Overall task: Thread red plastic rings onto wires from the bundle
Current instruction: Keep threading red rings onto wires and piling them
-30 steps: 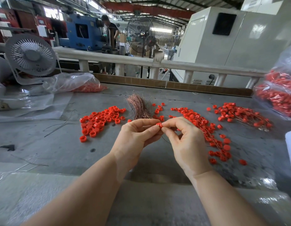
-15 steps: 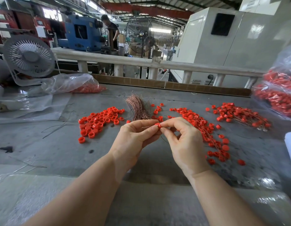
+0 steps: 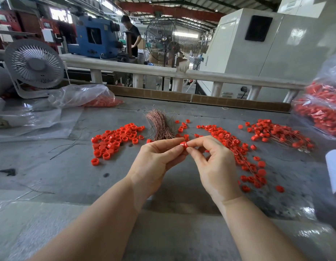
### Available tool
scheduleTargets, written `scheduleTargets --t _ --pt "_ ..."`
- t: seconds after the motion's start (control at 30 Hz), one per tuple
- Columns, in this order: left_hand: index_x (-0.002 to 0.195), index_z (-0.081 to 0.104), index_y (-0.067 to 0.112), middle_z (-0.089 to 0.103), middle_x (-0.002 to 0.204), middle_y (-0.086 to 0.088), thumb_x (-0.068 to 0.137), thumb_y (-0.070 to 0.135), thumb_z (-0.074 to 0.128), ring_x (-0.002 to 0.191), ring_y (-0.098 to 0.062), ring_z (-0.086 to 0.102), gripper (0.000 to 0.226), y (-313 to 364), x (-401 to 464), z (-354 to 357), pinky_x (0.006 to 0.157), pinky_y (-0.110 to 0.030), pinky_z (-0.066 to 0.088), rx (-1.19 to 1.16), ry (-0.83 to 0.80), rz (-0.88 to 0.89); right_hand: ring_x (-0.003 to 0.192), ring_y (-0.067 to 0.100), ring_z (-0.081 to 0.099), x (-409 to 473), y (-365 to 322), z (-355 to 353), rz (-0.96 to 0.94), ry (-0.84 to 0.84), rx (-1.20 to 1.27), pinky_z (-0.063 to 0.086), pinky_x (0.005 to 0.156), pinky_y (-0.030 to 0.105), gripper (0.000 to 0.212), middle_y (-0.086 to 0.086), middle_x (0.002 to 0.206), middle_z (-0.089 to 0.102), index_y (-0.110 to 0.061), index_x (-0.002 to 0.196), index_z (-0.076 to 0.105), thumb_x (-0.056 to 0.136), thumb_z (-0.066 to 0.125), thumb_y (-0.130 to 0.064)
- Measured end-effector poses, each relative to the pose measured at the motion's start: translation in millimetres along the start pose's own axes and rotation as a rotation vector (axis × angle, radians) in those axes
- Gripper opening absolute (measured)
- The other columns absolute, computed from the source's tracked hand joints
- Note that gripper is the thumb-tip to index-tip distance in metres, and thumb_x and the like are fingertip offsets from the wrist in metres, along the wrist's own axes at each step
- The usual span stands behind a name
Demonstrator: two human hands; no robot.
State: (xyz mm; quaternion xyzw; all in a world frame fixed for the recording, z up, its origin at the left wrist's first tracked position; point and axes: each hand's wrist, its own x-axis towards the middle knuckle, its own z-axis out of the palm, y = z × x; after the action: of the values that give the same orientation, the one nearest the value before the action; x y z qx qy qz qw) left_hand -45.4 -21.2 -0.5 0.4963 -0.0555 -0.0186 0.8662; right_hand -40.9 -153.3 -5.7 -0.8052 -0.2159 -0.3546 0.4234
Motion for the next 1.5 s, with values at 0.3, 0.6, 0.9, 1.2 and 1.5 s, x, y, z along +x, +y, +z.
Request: scheduleTargets --t 0.3,0.6,0.9,1.2,1.5 --pt "0.075 0.075 0.012 0.073 0.075 -0.007 0.068 0.003 0.064 0.068 -0.011 0.069 0.016 1.3 1.1 -0.1 0.062 -0.017 0.055 0.017 0.004 -0.005 0.070 0.010 0.060 -1.7 3.7 3.1 0.066 -0.040 0.054 0.051 0.066 0.026 0.009 -0.005 0.080 0.064 -0.018 0.084 0.065 0.084 0.065 -0.008" --pt "0.088 0.068 0.005 0.072 0.071 -0.008 0.081 -0.003 0.057 0.064 -0.012 0.069 0.016 1.3 2.5 0.5 0.059 -0.016 0.054 0.045 0.018 -0.005 0.072 0.009 0.066 -1.7 4.1 5.6 0.096 -0.047 0.125 0.055 0.066 0.026 0.019 -0.003 0.078 0.067 -0.026 0.082 0.059 0.086 0.061 -0.008" --pt "0.074 0.075 0.011 0.072 0.072 -0.007 0.082 -0.004 0.056 0.066 -0.010 0.069 0.024 2.0 1.5 0.2 0.059 -0.016 0.054 -0.006 0.034 -0.007 0.075 0.012 0.066 -1.0 5.7 4.7 0.127 -0.029 0.130 0.056 0.069 0.039 0.019 -0.006 0.077 0.067 -0.027 0.081 0.059 0.086 0.062 -0.008" --pt "0.082 0.067 0.006 0.071 0.070 -0.004 0.083 -0.003 0.054 0.063 -0.009 0.068 0.016 1.7 1.6 0.3 0.058 -0.016 0.054 -0.083 0.050 -0.014 0.069 0.011 0.066 -2.2 5.4 4.5 0.156 -0.053 0.104 0.056 0.067 0.039 0.021 -0.007 0.071 0.066 -0.025 0.079 0.059 0.085 0.062 -0.005" --pt "0.080 0.066 0.002 0.071 0.069 -0.008 0.083 -0.007 0.052 0.065 -0.011 0.069 0.017 3.0 0.8 2.3 0.062 -0.017 0.056 -0.206 0.076 -0.041 0.066 0.008 0.065 -2.7 2.7 3.1 0.177 -0.081 0.095 0.055 0.065 0.034 0.023 -0.008 0.069 0.066 -0.028 0.077 0.058 0.085 0.064 -0.006"
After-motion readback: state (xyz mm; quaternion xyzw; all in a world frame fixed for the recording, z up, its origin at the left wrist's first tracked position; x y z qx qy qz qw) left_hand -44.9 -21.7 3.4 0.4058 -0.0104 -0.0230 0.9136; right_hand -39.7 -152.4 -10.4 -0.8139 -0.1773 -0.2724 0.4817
